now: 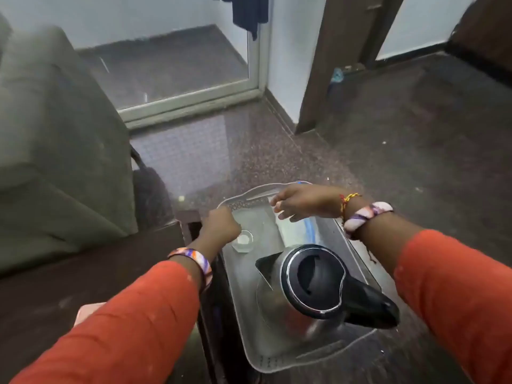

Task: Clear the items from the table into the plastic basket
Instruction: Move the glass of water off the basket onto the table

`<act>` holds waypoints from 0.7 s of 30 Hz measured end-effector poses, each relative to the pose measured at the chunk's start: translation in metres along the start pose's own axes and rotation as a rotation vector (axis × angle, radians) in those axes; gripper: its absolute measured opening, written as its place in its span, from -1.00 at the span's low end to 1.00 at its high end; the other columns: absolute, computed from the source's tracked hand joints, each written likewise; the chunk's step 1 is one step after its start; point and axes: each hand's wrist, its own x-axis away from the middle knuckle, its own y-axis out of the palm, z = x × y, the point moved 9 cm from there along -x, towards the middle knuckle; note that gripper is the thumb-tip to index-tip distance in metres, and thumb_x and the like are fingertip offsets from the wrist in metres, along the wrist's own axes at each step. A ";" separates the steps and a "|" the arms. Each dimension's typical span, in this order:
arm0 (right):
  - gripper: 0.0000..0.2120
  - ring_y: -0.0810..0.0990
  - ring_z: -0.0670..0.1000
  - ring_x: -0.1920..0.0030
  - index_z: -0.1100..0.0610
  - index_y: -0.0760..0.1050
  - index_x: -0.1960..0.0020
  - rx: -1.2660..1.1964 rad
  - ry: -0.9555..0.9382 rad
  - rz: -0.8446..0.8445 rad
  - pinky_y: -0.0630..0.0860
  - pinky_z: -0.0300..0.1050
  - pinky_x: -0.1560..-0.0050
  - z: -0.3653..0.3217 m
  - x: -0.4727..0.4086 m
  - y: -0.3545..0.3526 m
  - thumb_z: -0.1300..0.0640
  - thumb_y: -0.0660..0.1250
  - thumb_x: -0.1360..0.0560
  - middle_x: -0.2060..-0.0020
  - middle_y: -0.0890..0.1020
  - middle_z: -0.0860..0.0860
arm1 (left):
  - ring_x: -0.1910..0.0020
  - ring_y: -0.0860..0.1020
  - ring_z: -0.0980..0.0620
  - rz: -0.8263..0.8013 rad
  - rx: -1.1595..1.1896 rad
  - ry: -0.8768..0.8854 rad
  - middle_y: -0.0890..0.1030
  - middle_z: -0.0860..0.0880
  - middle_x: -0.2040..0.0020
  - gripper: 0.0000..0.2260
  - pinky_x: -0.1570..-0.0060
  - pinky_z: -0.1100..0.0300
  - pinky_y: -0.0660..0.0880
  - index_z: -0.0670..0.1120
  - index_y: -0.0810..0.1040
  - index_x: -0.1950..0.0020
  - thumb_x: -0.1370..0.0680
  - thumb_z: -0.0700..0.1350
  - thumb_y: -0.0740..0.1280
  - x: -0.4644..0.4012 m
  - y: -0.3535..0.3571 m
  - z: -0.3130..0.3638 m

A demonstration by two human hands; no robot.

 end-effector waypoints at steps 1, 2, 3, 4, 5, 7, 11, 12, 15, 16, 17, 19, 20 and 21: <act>-0.77 0.51 -0.01 0.07 0.23 0.41 -0.20 -0.028 0.009 -0.017 0.41 -0.24 0.18 0.002 -0.006 0.004 0.29 0.10 -0.57 0.03 0.47 0.12 | -0.16 0.53 -0.24 0.004 -0.001 -0.026 0.55 -0.29 -0.17 -0.78 0.03 0.06 0.47 -0.29 0.48 -0.09 -0.48 -0.24 0.24 -0.003 0.003 -0.002; -0.79 0.51 -0.02 0.12 0.21 0.40 -0.16 -0.050 0.024 -0.021 0.42 -0.23 0.19 0.003 -0.009 0.007 0.30 0.10 -0.57 0.09 0.46 0.09 | -0.15 0.53 -0.26 0.038 0.006 -0.046 0.56 -0.31 -0.15 -0.79 0.04 0.04 0.48 -0.29 0.49 -0.07 -0.47 -0.28 0.22 -0.005 0.003 -0.005; -0.82 0.51 -0.04 0.16 0.20 0.39 -0.12 -0.053 0.043 -0.028 0.42 -0.23 0.19 0.007 -0.015 0.011 0.30 0.09 -0.57 0.16 0.45 0.07 | -0.13 0.54 -0.28 0.066 0.014 -0.067 0.57 -0.32 -0.12 -0.79 0.02 0.02 0.49 -0.30 0.51 -0.05 -0.46 -0.31 0.20 -0.006 0.003 -0.009; -0.85 0.50 -0.06 0.18 0.19 0.37 -0.09 -0.037 0.056 -0.046 0.43 -0.22 0.19 0.008 -0.019 0.018 0.30 0.08 -0.58 0.21 0.44 0.04 | -0.12 0.54 -0.30 0.096 0.024 -0.085 0.58 -0.33 -0.10 -0.77 -0.01 0.01 0.50 -0.31 0.53 -0.05 -0.45 -0.34 0.19 -0.007 0.002 -0.012; -0.87 0.50 -0.08 0.19 0.20 0.36 -0.08 -0.034 0.072 -0.063 0.44 -0.22 0.18 0.010 -0.023 0.023 0.29 0.07 -0.58 0.24 0.42 0.03 | -0.10 0.55 -0.31 0.117 0.040 -0.090 0.59 -0.34 -0.09 -0.75 -0.03 -0.01 0.51 -0.30 0.56 -0.05 -0.44 -0.36 0.18 -0.007 0.002 -0.014; -0.87 0.49 -0.09 0.20 0.22 0.36 -0.08 -0.034 0.083 -0.084 0.44 -0.21 0.18 0.011 -0.026 0.029 0.29 0.07 -0.58 0.25 0.41 0.03 | -0.10 0.56 -0.31 0.144 0.091 -0.066 0.60 -0.35 -0.08 -0.72 -0.07 -0.01 0.51 -0.28 0.59 -0.05 -0.43 -0.37 0.18 -0.004 -0.003 -0.014; -0.76 0.47 -0.08 0.23 0.32 0.41 -0.18 -0.017 0.029 -0.070 0.46 -0.22 0.18 -0.012 -0.016 0.030 0.30 0.08 -0.58 0.25 0.41 0.05 | -0.12 0.58 -0.25 0.179 0.244 -0.034 0.64 -0.32 -0.07 -0.70 -0.13 0.07 0.49 -0.19 0.63 -0.08 -0.42 -0.34 0.25 0.008 -0.021 -0.018; -0.75 0.45 -0.08 0.25 0.37 0.43 -0.17 0.008 -0.001 -0.044 0.47 -0.22 0.18 -0.025 -0.010 0.028 0.30 0.09 -0.57 0.25 0.41 0.07 | -0.08 0.60 -0.24 0.202 0.282 -0.031 0.65 -0.34 -0.02 -0.73 -0.08 0.08 0.51 -0.21 0.65 -0.04 -0.41 -0.34 0.26 0.013 -0.030 -0.021; -0.70 0.45 -0.03 0.27 0.51 0.40 -0.19 0.114 -0.102 0.032 0.51 -0.31 0.30 -0.073 0.010 0.023 0.34 0.11 -0.55 0.22 0.45 0.16 | 0.00 0.64 -0.19 0.263 0.447 -0.056 0.67 -0.35 0.07 -0.76 -0.02 0.09 0.54 -0.26 0.67 0.03 -0.36 -0.31 0.30 0.035 -0.064 -0.035; -0.70 0.46 0.01 0.26 0.51 0.41 -0.19 0.147 -0.137 0.044 0.52 -0.36 0.37 -0.092 0.017 0.025 0.34 0.13 -0.55 0.19 0.47 0.19 | 0.03 0.65 -0.17 0.280 0.521 -0.066 0.67 -0.34 0.11 -0.74 -0.02 0.07 0.58 -0.27 0.67 0.04 -0.33 -0.29 0.30 0.042 -0.077 -0.042; -0.71 0.48 0.04 0.25 0.49 0.44 -0.17 0.178 -0.177 0.052 0.52 -0.40 0.42 -0.111 0.023 0.029 0.34 0.15 -0.54 0.17 0.49 0.20 | 0.07 0.66 -0.14 0.294 0.603 -0.078 0.67 -0.31 0.17 -0.72 -0.01 0.01 0.60 -0.26 0.68 0.07 -0.28 -0.26 0.30 0.049 -0.088 -0.052; -0.76 0.53 0.04 0.28 0.42 0.50 -0.13 0.222 -0.250 0.072 0.54 -0.39 0.41 -0.147 0.031 0.040 0.32 0.21 -0.53 0.16 0.53 0.21 | 0.13 0.67 -0.15 0.322 0.748 -0.109 0.67 -0.27 0.24 -0.75 0.04 -0.11 0.62 -0.18 0.70 0.21 -0.20 -0.24 0.30 0.058 -0.108 -0.076; -0.77 0.54 0.03 0.32 0.37 0.51 -0.13 0.235 -0.277 0.081 0.55 -0.37 0.41 -0.163 0.033 0.048 0.31 0.22 -0.53 0.18 0.55 0.22 | 0.16 0.67 -0.19 0.331 0.787 -0.127 0.68 -0.29 0.23 -0.79 0.07 -0.15 0.62 -0.14 0.69 0.28 -0.18 -0.26 0.30 0.062 -0.117 -0.091; -0.77 0.56 0.03 0.36 0.35 0.51 -0.14 0.241 -0.284 0.084 0.57 -0.34 0.42 -0.175 0.032 0.057 0.30 0.23 -0.53 0.20 0.58 0.23 | 0.20 0.68 -0.22 0.339 0.809 -0.152 0.68 -0.30 0.22 -0.83 0.09 -0.18 0.62 -0.12 0.67 0.35 -0.21 -0.30 0.31 0.066 -0.125 -0.107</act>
